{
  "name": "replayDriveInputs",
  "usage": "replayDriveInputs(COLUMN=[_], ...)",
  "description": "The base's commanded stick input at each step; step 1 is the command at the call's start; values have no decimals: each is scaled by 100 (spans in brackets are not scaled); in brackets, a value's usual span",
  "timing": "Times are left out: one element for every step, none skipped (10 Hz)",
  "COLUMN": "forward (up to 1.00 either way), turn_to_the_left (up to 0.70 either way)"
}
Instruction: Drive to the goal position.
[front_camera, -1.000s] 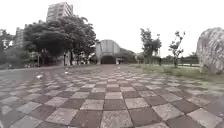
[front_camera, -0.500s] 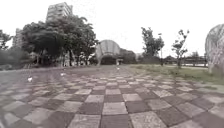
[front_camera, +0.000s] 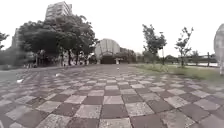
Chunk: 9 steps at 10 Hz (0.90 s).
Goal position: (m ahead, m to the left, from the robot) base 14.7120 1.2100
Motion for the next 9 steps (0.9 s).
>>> replayDriveInputs(forward=[100,100,100,100,100,100,100,100,100], turn_to_the_left=[35,0,0,0,0,0,0,0,0])
